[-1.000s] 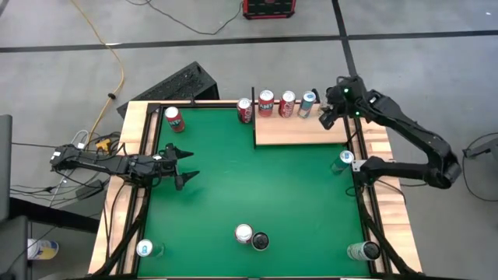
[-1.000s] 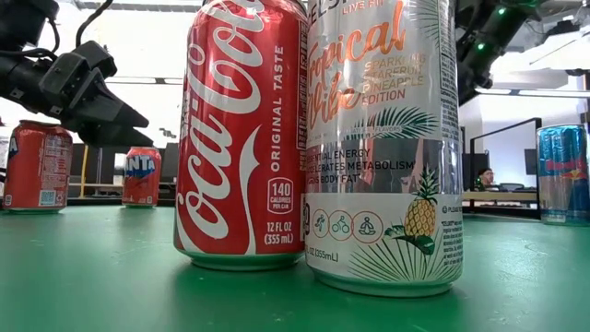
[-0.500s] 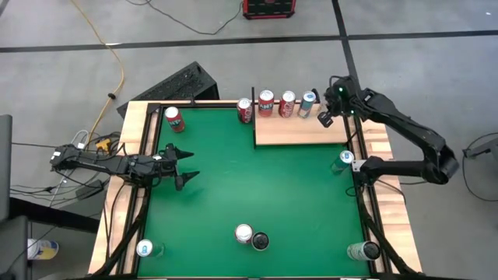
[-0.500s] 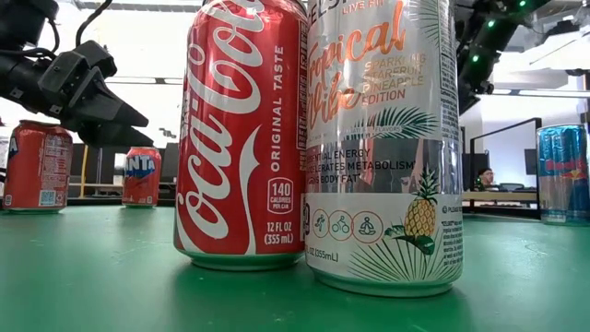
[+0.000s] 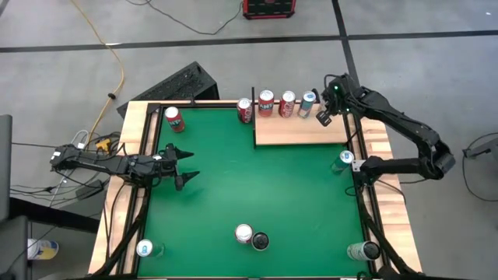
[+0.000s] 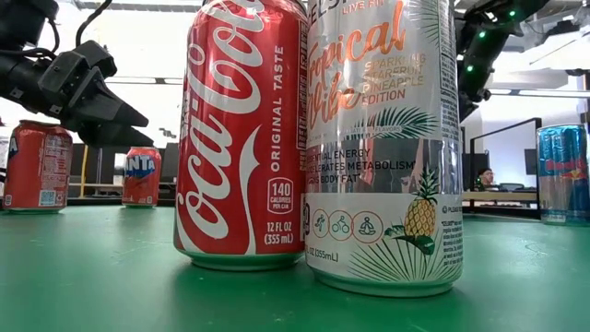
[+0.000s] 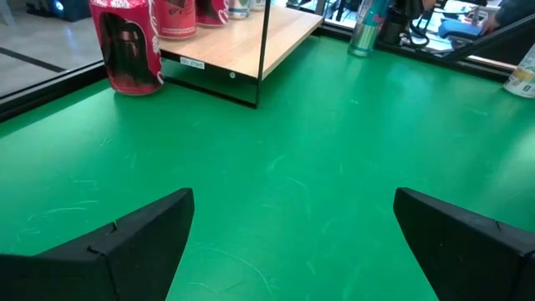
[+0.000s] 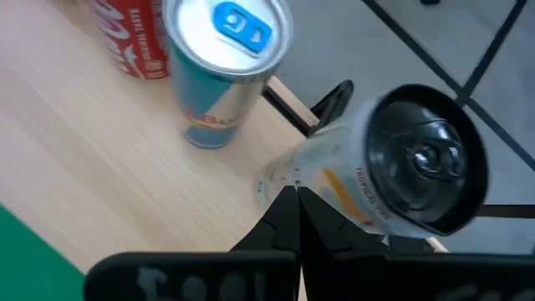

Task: Place canned beverage on shelf
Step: Put the top left yellow soda can on the shelf

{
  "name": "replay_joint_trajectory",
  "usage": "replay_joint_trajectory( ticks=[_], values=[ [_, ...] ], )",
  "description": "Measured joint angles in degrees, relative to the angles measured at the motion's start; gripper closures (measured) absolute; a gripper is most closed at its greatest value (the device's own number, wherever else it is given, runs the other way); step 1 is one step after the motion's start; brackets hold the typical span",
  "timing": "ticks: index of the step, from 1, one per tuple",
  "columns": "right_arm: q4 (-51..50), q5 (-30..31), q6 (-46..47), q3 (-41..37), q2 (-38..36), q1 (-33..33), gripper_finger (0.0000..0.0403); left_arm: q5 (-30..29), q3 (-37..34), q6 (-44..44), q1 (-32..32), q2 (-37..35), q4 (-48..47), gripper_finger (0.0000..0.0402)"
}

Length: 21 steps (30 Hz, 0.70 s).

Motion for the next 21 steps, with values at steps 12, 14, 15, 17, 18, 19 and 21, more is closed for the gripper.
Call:
replay_joint_trajectory(
  ticks=[12,14,15,17,18,19,21],
  values=[
    [-0.34,2.35,-0.3,0.0,0.0,-1.03,0.0386,0.01,0.04,-0.52,0.0,0.0,-0.05,0.0005],
    [-0.35,2.51,-0.36,0.0,0.0,-1.03,0.0386,0.01,0.04,-0.56,0.0,0.0,-0.07,0.0005],
    [-0.36,2.55,-0.4,0.0,0.0,-1.03,0.0386,0.01,0.04,-0.57,0.0,0.01,-0.07,0.0005],
    [-0.42,2.62,-0.65,0.0,0.0,-1.03,0.0386,0.01,0.05,-0.57,0.02,-0.01,-0.08,0.0005],
    [-0.58,2.71,-0.67,0.0,0.0,-1.03,0.0386,0.01,0.07,-0.59,0.0,0.0,-0.09,0.0005],
    [-1.03,2.71,-0.65,0.0,0.0,-1.01,0.0386,0.01,0.07,-0.58,0.02,0.0,-0.09,0.0005],
    [-2.58,2.46,-0.25,0.0,-0.04,-0.78,0.0386,0.01,0.09,-0.43,0.02,-0.01,-0.2,0.0005]
  ],
)
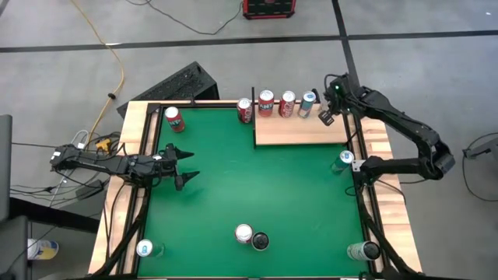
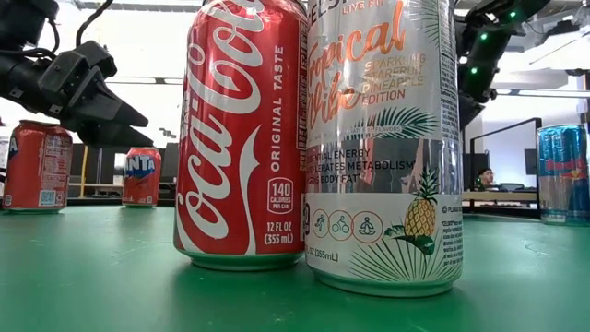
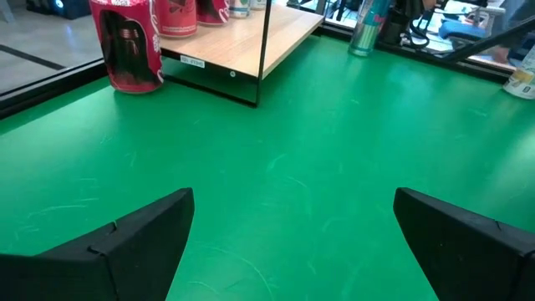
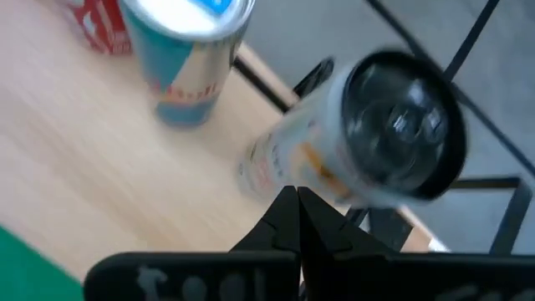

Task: Place canned beverage on shelf
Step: Put the top left yellow soda can on the shelf, then move the bottom red soda can to the center of the table

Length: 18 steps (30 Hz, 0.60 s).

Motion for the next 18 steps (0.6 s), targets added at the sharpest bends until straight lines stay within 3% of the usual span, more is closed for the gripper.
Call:
replay_joint_trajectory(
  ticks=[6,10,14,18],
  values=[
    [-7.71,-0.22,3.51,0.0,-1.46,4.88,0.0386,0.0,0.13,0.47,-0.02,0.0,-0.83,0.0005],
    [-11.85,-1.67,9.79,-0.03,-5.19,12.45,0.0385,0.02,0.13,-0.11,-0.02,0.0,-0.72,0.0005],
    [-11.13,-4.37,18.53,-1.67,-10.83,25.05,0.0383,0.12,0.13,-11.59,-0.02,0.0,-0.72,0.0005],
    [-2.57,-2.99,28.31,-7.06,-16.34,41.27,0.0382,-1.1,0.13,-18.16,-0.01,0.0,-0.76,0.0005]
  ],
)
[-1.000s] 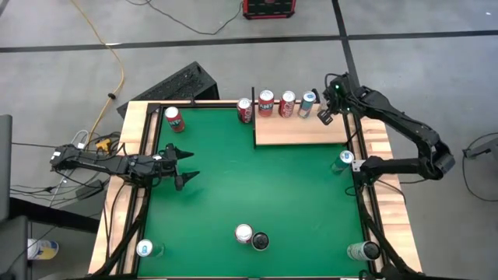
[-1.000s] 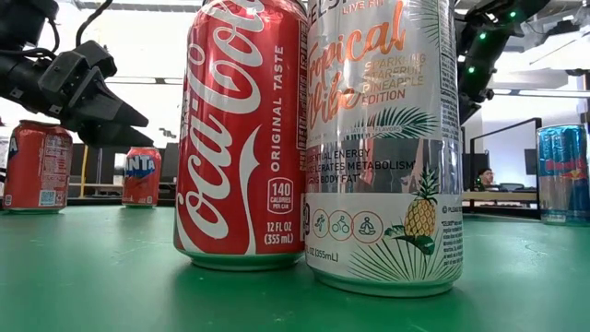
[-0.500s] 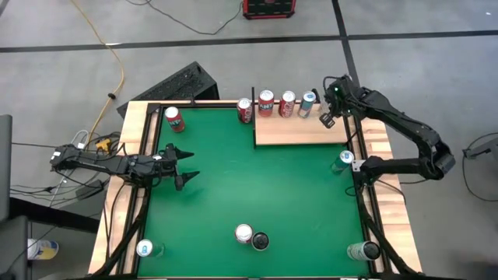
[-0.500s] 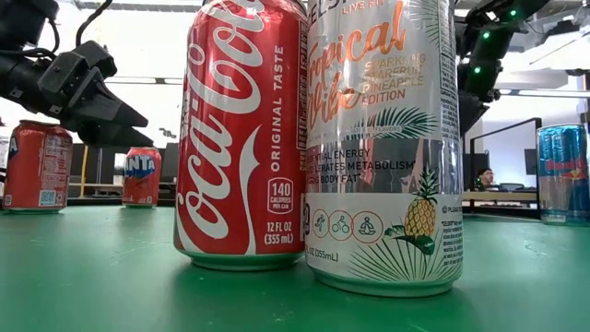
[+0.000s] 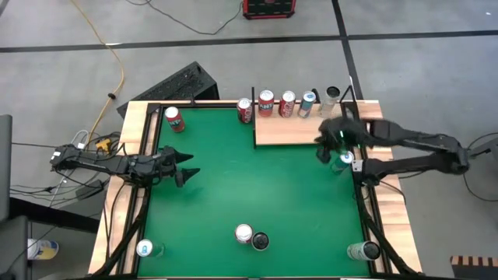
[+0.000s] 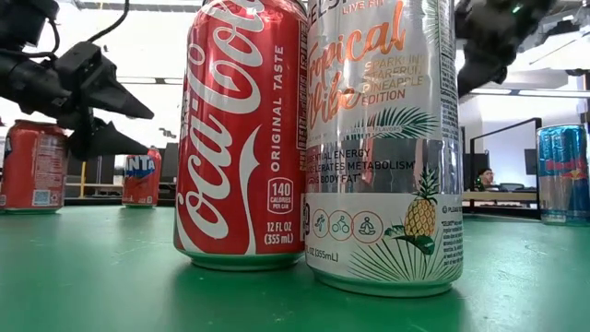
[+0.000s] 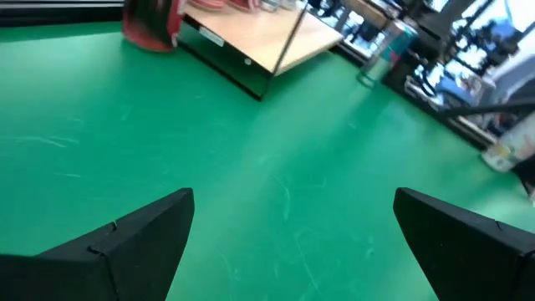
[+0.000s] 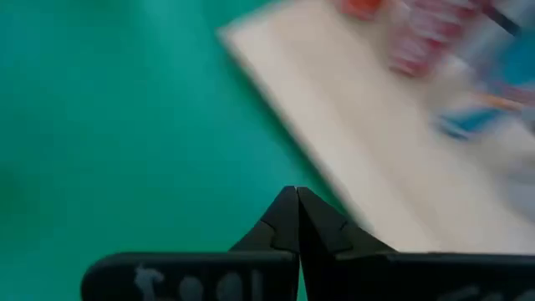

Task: Place canned beverage on shelf
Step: Move the bottom red soda can to the center of the table

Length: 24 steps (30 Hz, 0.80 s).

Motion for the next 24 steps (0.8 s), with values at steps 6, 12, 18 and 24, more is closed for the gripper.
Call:
replay_joint_trajectory(
  ticks=[6,12,18,24],
  values=[
    [18.62,9.8,7.24,-8.2,-2.22,22.24,0.0382,-3.03,-0.11,-5.51,0.02,0.02,2.37,0.0005],
    [27.02,19.15,7.88,-9.07,2.28,35.34,0.0381,-4.63,-0.11,-9.55,0.14,0.0,5.44,0.0005],
    [28.23,22.39,7.9,-9.07,6.61,40.34,0.0381,-0.65,0.19,-6.5,1.56,0.04,11.73,0.0005],
    [28.64,22.68,7.91,-8.59,8.63,39.49,0.0381,9.94,11.04,4.66,3.12,0.06,18.65,0.0005]
  ],
)
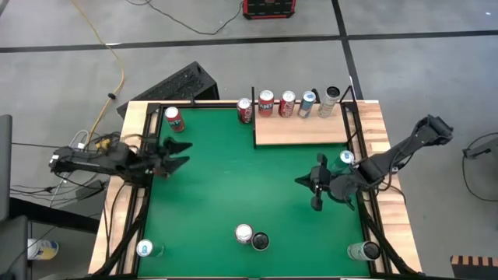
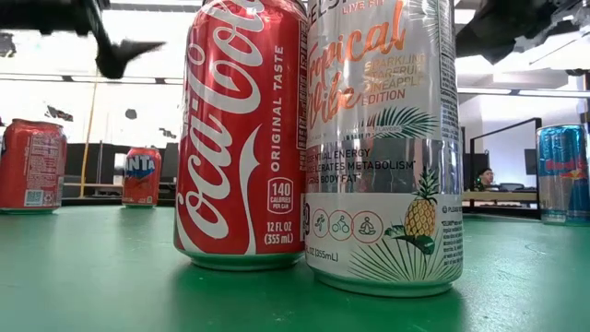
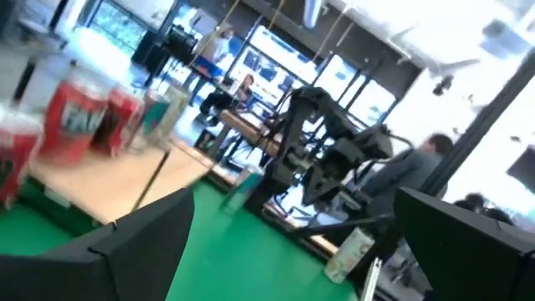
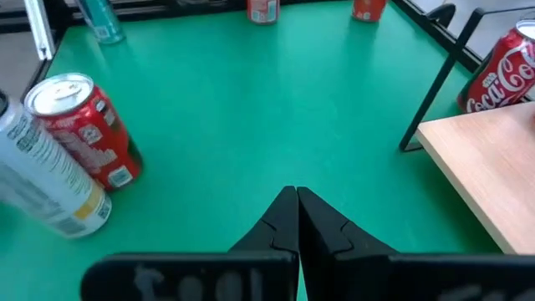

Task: Place canned beverage on shelf
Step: Move the bottom red soda can to the center of the table

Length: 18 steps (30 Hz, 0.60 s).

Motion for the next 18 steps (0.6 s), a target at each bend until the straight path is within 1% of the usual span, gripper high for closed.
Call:
replay_joint_trajectory(
  ticks=[3,6,10,12,15,18],
  values=[
    [2.42,0.16,-0.54,0.1,0.76,-0.67,0.0381,-0.46,10.96,2.77,0.0,2.91,-14.43,0.0005],
    [5.31,0.16,-1.74,0.15,1.97,-0.73,0.0381,-1.67,22.56,1.98,-0.07,9.4,-31.34,0.0005],
    [8.63,0.07,-3.2,0.19,3.64,-0.73,0.0381,-1.41,37.19,-4.8,-0.57,21.06,-57.69,0.0007],
    [8.72,0.03,-3.23,0.19,4.35,-0.73,0.0381,-1.22,43.56,-8.65,-0.7,27.37,-71.63,0.0011],
    [8.72,-0.09,-3.23,0.19,5.36,-0.73,0.0381,-1.1,51.64,-11.88,-1.21,36.33,-87.4,0.0019],
    [8.78,-0.45,-3.14,0.19,6.28,-0.57,0.0381,-3.52,56.64,-13.37,-1.75,43.52,-98.47,0.0027]
  ],
)
